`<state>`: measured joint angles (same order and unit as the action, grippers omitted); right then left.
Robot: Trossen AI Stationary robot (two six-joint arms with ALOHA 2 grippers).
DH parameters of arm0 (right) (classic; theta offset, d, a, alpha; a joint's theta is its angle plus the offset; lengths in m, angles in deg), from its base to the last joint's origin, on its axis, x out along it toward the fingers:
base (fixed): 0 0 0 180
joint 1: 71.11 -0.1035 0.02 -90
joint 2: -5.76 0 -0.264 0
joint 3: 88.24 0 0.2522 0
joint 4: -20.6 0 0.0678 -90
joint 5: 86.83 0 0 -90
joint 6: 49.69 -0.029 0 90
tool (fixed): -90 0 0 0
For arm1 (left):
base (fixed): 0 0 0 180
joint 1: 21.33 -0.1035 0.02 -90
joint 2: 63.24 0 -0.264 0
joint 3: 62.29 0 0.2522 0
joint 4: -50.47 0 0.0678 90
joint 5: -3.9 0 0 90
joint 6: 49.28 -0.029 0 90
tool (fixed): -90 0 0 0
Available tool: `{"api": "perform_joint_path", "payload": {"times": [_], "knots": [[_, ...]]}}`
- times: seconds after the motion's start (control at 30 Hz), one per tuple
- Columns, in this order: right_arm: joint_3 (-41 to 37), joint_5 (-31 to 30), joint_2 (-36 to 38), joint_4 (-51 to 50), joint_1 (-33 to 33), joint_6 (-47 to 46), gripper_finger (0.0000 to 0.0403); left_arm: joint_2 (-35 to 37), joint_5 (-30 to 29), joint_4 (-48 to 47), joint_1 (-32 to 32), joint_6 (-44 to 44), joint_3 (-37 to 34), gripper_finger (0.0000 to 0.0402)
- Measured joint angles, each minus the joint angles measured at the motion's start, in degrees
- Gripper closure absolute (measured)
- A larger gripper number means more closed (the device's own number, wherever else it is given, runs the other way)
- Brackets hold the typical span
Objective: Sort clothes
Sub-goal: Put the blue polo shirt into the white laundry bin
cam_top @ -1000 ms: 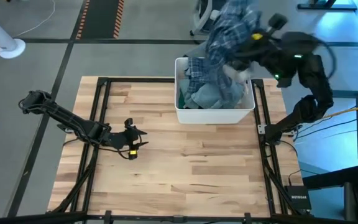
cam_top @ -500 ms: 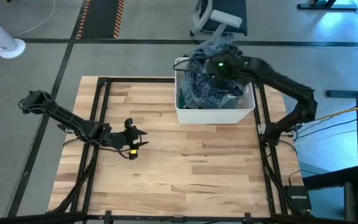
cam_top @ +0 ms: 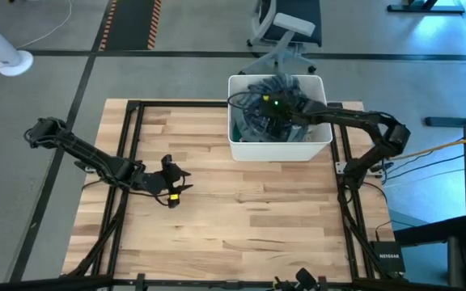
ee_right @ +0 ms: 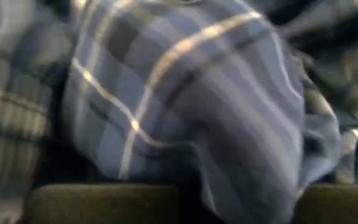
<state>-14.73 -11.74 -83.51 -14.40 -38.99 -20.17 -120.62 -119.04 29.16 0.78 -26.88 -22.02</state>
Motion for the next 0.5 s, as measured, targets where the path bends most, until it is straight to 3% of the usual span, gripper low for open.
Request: {"api": "perform_joint_path", "payload": {"times": [0.2,0.33,0.5], "knots": [[-3.47,1.02,-1.36,4.35,-0.22,0.91,0.0358,-2.95,1.19,-0.09,-0.07,0.00,0.02,0.0210],[2.30,3.20,-0.57,-2.93,-0.26,0.37,0.0284,-4.17,1.19,-0.10,-0.09,-0.01,0.00,0.0210],[14.43,3.46,0.95,-20.71,-1.14,0.90,0.0182,-3.95,1.19,-0.46,-0.11,-0.05,0.02,0.0210]]}}
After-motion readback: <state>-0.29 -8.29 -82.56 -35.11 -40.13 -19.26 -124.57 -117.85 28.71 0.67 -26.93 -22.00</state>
